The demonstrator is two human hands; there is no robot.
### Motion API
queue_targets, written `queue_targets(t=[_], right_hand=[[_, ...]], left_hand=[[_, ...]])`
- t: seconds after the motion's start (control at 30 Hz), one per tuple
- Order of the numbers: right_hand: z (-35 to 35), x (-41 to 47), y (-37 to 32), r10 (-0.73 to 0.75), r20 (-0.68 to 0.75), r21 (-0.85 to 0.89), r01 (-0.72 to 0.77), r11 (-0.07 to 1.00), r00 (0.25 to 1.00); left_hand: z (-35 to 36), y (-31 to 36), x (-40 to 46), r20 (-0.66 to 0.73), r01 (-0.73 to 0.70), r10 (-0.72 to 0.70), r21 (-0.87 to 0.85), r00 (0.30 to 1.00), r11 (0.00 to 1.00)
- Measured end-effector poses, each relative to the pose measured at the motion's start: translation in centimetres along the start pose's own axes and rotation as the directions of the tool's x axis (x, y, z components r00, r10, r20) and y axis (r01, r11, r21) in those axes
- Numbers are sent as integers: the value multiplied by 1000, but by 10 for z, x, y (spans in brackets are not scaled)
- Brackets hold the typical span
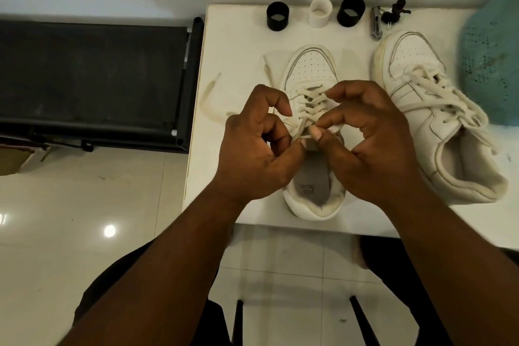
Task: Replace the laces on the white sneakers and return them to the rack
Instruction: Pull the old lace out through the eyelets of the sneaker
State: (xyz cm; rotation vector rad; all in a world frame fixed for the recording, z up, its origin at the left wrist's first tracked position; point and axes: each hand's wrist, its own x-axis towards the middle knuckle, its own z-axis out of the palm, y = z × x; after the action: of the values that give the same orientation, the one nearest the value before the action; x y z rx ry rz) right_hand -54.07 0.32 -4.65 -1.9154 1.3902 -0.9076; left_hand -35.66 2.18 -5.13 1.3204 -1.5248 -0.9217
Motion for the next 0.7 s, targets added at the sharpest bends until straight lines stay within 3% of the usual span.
queue_targets(t=[0.1,0.23,0.3,0.4,0.53,0.7], right_hand=[[-4,2,1,14,-109,-3,-14,1000,994],[-8,8,4,182,-205,80,-168,982,962],[-9,8,3,170,-165,109,-154,982,972],[-6,3,-1,13,0,20,-13,1000,1000],[-4,2,-4,-1,122,-62,9,998,993],[-14,8,0,35,-146,-48,-43,998,989]], left_hand=[[0,-1,0,5,21,-21,7,1000,1000],[0,-1,0,3,33,-33,20,999,999],[0,-1,0,-1,34,-34,24,999,999],[0,0,0,-7,34,-33,24,999,999],[0,3,0,-3,13,-13,7,1000,1000],[0,0,0,5,45,-45,11,999,999]])
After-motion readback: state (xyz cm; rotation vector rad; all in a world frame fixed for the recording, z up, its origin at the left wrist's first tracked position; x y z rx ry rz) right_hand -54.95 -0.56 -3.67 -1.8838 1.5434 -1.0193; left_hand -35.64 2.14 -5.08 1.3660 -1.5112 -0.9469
